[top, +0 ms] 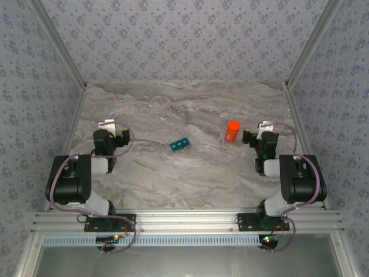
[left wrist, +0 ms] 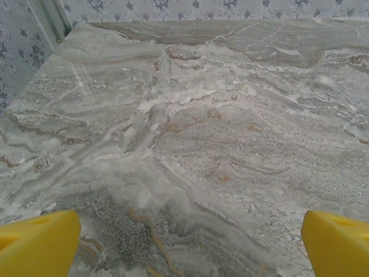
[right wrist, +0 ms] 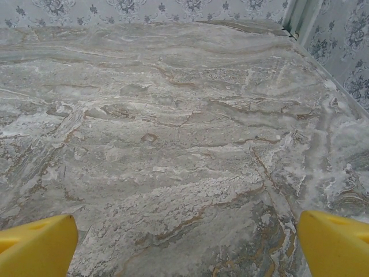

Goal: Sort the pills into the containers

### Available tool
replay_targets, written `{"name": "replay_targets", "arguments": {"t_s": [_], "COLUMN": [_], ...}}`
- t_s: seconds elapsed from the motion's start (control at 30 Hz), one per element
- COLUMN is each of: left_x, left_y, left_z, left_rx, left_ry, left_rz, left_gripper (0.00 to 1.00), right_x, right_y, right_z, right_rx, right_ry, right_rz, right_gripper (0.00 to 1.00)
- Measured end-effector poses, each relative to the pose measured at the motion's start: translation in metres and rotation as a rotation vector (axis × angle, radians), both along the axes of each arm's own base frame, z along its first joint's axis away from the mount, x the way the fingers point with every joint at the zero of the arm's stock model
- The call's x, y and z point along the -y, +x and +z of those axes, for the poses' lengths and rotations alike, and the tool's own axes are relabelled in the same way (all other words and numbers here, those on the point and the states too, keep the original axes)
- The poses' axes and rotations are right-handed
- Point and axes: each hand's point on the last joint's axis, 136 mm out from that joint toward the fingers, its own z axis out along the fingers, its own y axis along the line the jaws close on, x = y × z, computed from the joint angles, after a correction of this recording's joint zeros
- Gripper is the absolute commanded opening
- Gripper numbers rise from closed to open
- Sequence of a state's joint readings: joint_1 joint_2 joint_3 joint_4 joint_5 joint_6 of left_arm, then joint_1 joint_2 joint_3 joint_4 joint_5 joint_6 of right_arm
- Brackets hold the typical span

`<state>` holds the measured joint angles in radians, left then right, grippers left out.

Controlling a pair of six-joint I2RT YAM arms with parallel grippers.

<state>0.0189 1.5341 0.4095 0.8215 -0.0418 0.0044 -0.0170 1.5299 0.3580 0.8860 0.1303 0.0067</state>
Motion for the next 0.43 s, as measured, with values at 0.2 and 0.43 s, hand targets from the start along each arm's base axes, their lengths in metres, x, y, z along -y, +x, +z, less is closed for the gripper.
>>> {"name": "replay_targets", "arguments": {"t_s": [0.2, 0.43], "left_x": [0.0003, 0.0003], "left_y": [-0.0011, -0.0011], "left_z": [-0.0026, -0.0026], "left_rx": [-0.011, -0.011], "left_ry": [-0.006, -0.007], "left_rz": [0.001, 0.001], "left_gripper": [0.98, 0.98], "right_x": [0.0001, -0.0007], "right_y": [0.0000, -0.0004], "right_z": [0.0000, -0.0014], "right_rx": [0.000, -0.006], "right_ry": [0.000, 0.002], "right_rz": [0.000, 0.004], "right_gripper": [1.00, 1.00]}}
